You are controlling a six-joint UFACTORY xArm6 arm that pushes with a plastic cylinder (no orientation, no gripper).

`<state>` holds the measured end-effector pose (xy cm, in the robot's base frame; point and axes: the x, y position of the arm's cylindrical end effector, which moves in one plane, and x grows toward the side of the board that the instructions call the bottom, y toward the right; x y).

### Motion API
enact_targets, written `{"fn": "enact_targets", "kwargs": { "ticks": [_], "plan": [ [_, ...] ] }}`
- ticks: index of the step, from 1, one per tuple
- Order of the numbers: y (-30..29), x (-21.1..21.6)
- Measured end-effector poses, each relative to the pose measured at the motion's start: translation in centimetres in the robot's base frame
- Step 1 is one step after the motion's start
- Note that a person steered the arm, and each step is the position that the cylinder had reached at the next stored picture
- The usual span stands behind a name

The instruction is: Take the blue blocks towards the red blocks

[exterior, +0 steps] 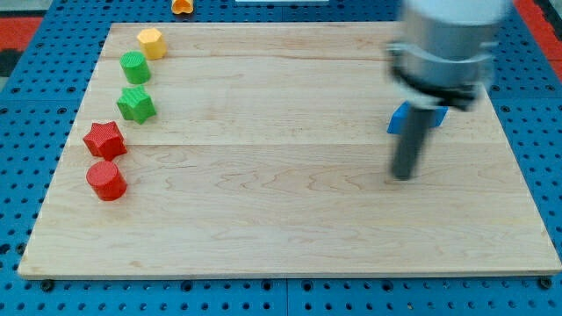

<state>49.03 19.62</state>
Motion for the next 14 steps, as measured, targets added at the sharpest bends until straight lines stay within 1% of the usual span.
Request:
{"fn": "enact_targets", "kwargs": {
  "ticks": [1,2,3,4,5,6,7,8,9,10,11,12,13,14],
  "plan": [
    [6.7,-6.1],
    [6.9,-10.6],
    [6.1,-12.5],
    [1.6,-9.0],
    [-5.2,-6.4],
    [-7.6,-1.8],
    [-6.8,-3.0],
    [-0.8,-2.2],
    [-4.3,-6.2],
    [-11.7,-7.7],
    [-20.9,-7.4],
    [-27.6,-7.3],
    [-29.7,-6.2],
    [-29.7,-3.0]
  ]
}}
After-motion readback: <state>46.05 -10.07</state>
